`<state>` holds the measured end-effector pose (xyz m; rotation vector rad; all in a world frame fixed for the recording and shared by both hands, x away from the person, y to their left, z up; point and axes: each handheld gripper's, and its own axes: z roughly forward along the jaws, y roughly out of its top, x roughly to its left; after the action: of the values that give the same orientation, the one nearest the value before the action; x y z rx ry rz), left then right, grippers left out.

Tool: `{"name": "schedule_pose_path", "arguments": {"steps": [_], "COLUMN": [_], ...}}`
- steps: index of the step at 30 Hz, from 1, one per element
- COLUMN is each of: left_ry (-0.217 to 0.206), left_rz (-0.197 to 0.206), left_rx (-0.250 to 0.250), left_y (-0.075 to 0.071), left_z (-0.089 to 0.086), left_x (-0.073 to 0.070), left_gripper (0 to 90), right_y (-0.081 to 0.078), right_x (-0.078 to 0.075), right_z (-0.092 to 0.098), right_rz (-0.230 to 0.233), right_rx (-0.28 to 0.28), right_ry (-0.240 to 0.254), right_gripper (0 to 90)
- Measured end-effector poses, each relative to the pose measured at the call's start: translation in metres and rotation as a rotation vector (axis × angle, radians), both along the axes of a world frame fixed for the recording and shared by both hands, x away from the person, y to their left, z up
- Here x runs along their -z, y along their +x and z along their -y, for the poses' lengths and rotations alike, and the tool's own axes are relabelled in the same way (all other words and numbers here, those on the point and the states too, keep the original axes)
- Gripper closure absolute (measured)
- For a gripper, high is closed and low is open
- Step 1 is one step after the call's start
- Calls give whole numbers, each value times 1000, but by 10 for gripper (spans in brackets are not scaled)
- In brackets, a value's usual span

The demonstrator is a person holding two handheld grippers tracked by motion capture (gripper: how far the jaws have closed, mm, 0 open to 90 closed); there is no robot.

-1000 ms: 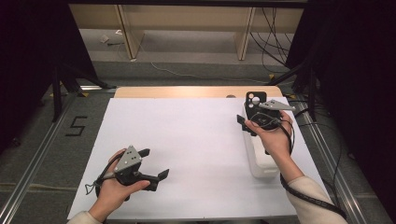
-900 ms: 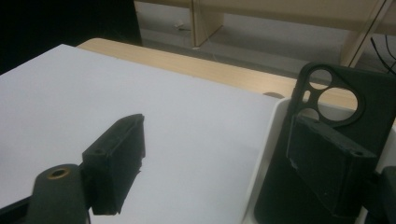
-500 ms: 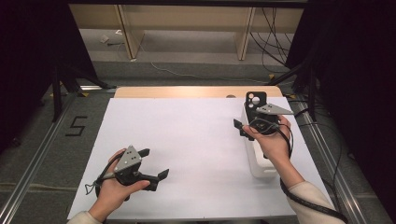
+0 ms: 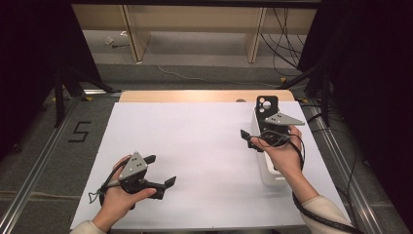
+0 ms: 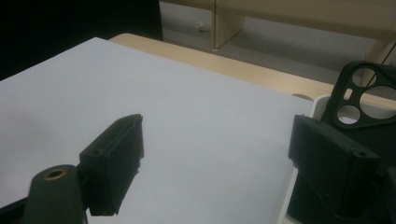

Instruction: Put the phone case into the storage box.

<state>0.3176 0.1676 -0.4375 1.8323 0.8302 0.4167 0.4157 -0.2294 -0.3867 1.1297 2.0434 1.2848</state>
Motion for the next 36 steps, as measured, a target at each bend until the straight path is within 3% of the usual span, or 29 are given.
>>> {"name": "schedule_pose_path", "arguments": {"steps": [11, 23, 36], "left_ry": [-1, -2, -3], "left_rz": [2, 5, 17], "left_rx": [-3, -12, -16], "left_y": [0, 1, 1], "left_z": [0, -1, -2], "left_x": [0, 0, -1], "left_gripper": [1, 1, 1], "right_y": [-14, -40, -61], "right_x": [1, 7, 15], "right_z": [-2, 6, 26], "right_rz": [26, 61, 85], "right_rx": [-64, -145, -146], "right_ry": [20, 51, 53], "right_gripper": [192, 189, 189]}}
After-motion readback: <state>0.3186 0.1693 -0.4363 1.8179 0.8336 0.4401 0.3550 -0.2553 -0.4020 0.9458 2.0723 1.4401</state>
